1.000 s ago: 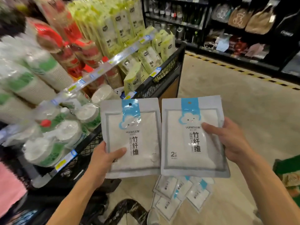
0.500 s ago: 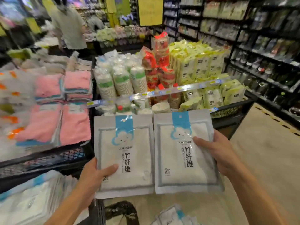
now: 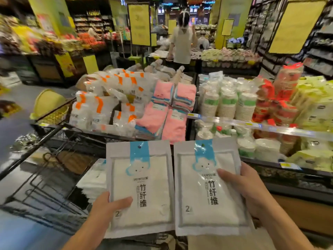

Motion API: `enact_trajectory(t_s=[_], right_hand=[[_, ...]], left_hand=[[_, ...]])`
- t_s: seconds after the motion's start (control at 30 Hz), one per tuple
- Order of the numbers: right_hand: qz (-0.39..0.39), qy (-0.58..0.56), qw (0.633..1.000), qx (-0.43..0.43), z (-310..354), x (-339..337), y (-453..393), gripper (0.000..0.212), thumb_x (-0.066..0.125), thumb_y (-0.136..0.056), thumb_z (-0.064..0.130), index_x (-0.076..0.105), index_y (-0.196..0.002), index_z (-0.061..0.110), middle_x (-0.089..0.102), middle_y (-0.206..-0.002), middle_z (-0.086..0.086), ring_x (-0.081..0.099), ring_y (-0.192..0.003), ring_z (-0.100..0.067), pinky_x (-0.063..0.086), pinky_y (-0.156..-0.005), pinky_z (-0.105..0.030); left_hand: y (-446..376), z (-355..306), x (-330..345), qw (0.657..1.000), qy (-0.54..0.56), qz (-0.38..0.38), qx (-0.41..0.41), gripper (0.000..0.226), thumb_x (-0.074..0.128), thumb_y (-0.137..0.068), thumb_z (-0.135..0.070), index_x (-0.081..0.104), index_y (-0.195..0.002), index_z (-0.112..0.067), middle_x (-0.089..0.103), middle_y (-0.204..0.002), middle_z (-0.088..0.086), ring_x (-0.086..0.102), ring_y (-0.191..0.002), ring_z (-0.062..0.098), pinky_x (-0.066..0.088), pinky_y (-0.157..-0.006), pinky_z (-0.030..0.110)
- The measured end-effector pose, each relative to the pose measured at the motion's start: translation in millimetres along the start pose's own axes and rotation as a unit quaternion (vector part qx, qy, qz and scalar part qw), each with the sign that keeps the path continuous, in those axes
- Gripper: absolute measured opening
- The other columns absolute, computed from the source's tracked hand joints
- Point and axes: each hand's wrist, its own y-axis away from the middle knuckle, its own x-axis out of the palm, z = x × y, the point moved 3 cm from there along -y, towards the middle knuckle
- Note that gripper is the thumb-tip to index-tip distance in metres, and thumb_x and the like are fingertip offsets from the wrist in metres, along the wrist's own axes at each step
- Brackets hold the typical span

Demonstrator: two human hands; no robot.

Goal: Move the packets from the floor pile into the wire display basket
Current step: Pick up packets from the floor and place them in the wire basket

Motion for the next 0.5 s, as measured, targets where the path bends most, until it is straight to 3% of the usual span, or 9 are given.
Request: enact_trajectory(t_s=[0.07, 0.17, 0.27, 0.33, 0.43, 0.5], right_hand=[[0.019, -0.001, 1.000, 0.004, -2, 41, -2, 0.029, 0.074, -0.090, 0.004, 0.066, -0.117, 0.008, 0.079, -0.099, -0.017, 0.077, -0.087, -0.039, 0.062, -0.079, -0.057], [0.060, -0.001, 0.998, 0.006, -6, 122, -10, 0.028, 0.072, -0.091, 0.002, 0.067, -0.118, 0.006, 0.078, -0.101, -0.018, 0.077, -0.089, -0.040, 0.062, -0.081, -0.055], [0.103, -0.006, 0.995, 0.011, -9, 196, -18, 0.032, 0.072, -0.090, 0.002, 0.066, -0.121, 0.006, 0.078, -0.105, -0.019, 0.076, -0.092, -0.041, 0.062, -0.081, -0.055], [0.113, -0.010, 0.993, 0.015, -13, 232, -23, 0.034, 0.072, -0.089, 0.001, 0.065, -0.122, 0.005, 0.078, -0.105, -0.019, 0.076, -0.092, -0.041, 0.062, -0.080, -0.054], [0.113, -0.009, 0.993, 0.025, -19, 273, -34, 0.032, 0.073, -0.089, 0.000, 0.065, -0.120, 0.005, 0.078, -0.102, -0.017, 0.077, -0.089, -0.039, 0.064, -0.073, -0.050], [0.111, -0.005, 0.993, 0.028, -23, 293, -45, 0.031, 0.073, -0.089, 0.000, 0.066, -0.119, 0.006, 0.079, -0.101, -0.016, 0.077, -0.089, -0.038, 0.063, -0.077, -0.052]], left_hand=[[6, 0, -34, 1.000, 0.019, -0.016, -0.018, 0.106, 0.105, -0.022, -0.029, 0.069, -0.117, 0.001, 0.076, -0.106, 0.021, 0.074, -0.098, 0.044, 0.054, -0.096, 0.059], [16, -8, -107, 0.997, 0.049, -0.057, -0.020, 0.079, 0.097, -0.044, -0.005, 0.070, -0.118, 0.003, 0.076, -0.105, 0.024, 0.073, -0.096, 0.045, 0.054, -0.095, 0.059], [17, -17, -172, 0.994, 0.060, -0.096, -0.001, 0.074, 0.095, -0.046, -0.011, 0.071, -0.115, 0.002, 0.076, -0.104, 0.024, 0.074, -0.093, 0.046, 0.054, -0.094, 0.060], [16, -22, -206, 0.990, 0.080, -0.119, 0.006, 0.060, 0.085, -0.061, -0.010, 0.069, -0.118, 0.002, 0.076, -0.104, 0.024, 0.074, -0.092, 0.045, 0.055, -0.093, 0.059], [8, -28, -240, 0.989, 0.085, -0.119, 0.000, 0.054, 0.078, -0.073, -0.011, 0.065, -0.124, 0.000, 0.075, -0.109, 0.024, 0.073, -0.097, 0.045, 0.054, -0.094, 0.060], [-1, -29, -258, 0.989, 0.083, -0.120, 0.003, 0.053, 0.077, -0.076, -0.011, 0.063, -0.126, 0.000, 0.075, -0.110, 0.024, 0.073, -0.098, 0.045, 0.055, -0.093, 0.062]])
